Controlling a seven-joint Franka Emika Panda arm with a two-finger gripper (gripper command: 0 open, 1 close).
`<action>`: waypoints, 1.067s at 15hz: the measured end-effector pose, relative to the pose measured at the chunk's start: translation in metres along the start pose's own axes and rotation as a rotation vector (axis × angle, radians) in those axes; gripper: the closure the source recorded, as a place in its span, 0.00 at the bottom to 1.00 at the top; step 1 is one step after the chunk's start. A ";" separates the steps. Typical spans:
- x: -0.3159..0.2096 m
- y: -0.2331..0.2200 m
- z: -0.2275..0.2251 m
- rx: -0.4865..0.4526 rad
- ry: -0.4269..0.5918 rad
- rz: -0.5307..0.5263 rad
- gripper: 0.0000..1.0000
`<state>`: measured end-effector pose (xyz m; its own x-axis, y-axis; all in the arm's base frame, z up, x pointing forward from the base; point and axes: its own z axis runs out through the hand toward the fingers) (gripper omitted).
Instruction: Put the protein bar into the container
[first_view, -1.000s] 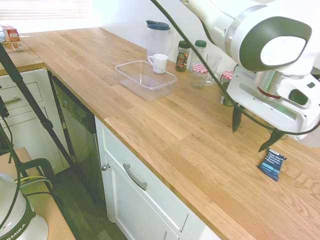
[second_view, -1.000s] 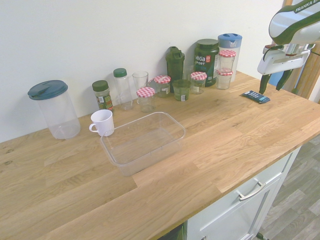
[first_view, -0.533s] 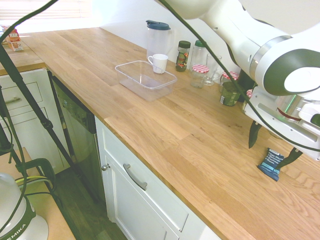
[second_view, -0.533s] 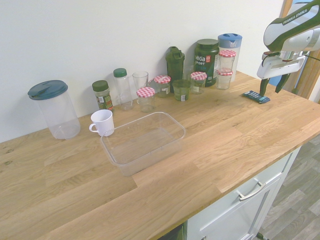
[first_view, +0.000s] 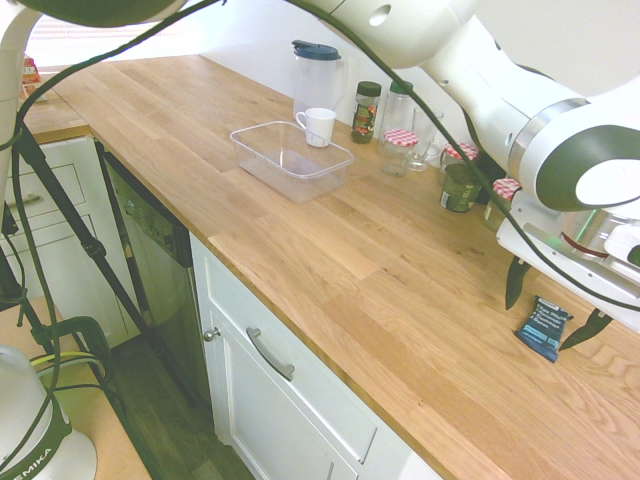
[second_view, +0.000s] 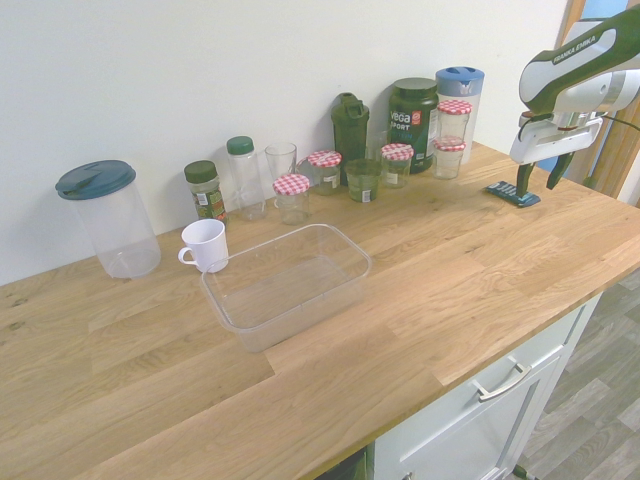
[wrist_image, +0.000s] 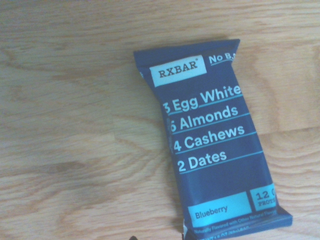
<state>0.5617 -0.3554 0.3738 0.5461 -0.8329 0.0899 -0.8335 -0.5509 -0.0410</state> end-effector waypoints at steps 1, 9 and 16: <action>0.001 -0.002 0.003 -0.003 -0.001 -0.002 0.00; 0.000 -0.012 0.013 -0.009 -0.007 -0.009 0.00; 0.012 -0.006 0.023 -0.018 0.000 0.005 0.00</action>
<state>0.5753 -0.3634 0.3525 0.5420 -0.8356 0.0897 -0.8376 -0.5458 -0.0234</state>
